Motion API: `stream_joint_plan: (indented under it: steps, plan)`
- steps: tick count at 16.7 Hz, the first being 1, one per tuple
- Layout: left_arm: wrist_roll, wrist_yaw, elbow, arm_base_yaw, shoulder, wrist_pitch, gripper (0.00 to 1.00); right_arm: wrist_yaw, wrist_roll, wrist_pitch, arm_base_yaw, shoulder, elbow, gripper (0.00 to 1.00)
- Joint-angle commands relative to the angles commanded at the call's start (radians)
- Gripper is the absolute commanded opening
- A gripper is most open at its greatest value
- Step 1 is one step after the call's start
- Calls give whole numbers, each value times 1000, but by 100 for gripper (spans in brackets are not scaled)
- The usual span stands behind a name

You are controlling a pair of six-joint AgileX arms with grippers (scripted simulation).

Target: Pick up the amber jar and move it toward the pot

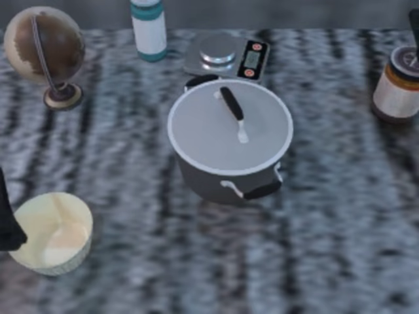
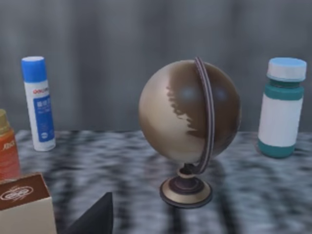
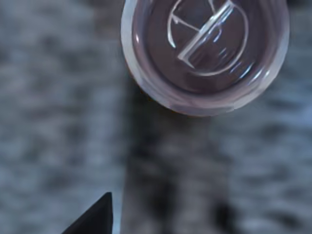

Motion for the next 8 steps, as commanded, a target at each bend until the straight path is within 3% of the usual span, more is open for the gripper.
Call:
stream_joint_plan:
  steps: [4, 8]
  plan:
    - [0, 0, 0, 0, 0, 0, 100, -13, -21, -86, 13, 261, 288, 100]
    - [0, 0, 0, 0, 0, 0, 100, -21, -31, -120, 19, 392, 430, 100]
